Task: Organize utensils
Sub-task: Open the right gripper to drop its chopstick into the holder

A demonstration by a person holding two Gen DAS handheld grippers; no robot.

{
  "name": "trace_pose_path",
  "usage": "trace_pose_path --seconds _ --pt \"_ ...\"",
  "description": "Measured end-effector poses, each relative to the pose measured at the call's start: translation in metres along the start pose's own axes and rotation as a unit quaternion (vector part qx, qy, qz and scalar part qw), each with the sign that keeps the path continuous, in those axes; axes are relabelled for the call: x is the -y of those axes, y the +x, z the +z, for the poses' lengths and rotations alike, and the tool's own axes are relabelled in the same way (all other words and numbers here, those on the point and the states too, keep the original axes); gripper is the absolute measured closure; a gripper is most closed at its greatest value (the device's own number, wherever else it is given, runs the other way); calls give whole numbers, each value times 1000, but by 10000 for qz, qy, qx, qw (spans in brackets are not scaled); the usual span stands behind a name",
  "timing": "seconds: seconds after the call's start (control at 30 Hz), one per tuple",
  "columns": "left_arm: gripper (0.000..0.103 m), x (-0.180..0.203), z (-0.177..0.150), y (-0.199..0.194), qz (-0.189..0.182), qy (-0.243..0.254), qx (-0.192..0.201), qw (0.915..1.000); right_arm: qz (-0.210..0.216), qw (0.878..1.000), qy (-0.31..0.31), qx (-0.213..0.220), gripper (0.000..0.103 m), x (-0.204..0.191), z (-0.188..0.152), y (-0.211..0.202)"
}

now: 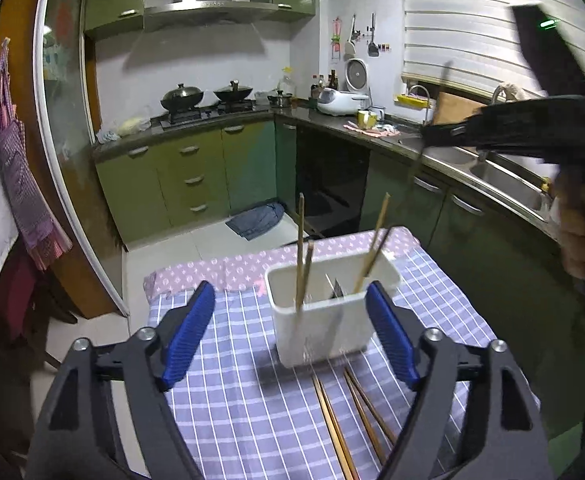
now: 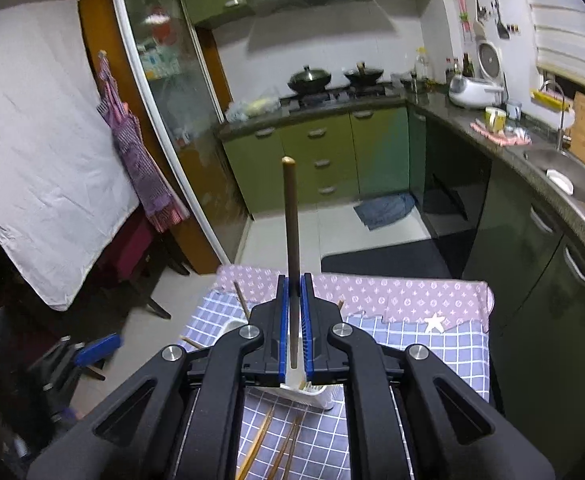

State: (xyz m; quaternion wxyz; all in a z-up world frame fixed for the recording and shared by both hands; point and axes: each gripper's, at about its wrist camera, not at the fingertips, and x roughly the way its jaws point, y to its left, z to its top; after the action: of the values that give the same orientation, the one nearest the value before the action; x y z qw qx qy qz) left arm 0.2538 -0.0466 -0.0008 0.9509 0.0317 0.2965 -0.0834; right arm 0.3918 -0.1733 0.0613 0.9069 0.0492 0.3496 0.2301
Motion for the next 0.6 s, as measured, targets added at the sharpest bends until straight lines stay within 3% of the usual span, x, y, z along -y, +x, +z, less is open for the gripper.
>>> trace_pose_path --seconds 0.13,0.4,0.6 --pt "15 -5 -14 -10 -100 -91 -110 9998 -40 9994 -29 -329 96 1 -14 33" --pt "12 -11 -26 -16 -215 -290 -345 9988 -85 9974 -97 -710 96 3 -42 78" --pt "12 -9 -30 -9 -367 -343 -623 9968 -85 9978 -169 -631 90 -3 -51 66"
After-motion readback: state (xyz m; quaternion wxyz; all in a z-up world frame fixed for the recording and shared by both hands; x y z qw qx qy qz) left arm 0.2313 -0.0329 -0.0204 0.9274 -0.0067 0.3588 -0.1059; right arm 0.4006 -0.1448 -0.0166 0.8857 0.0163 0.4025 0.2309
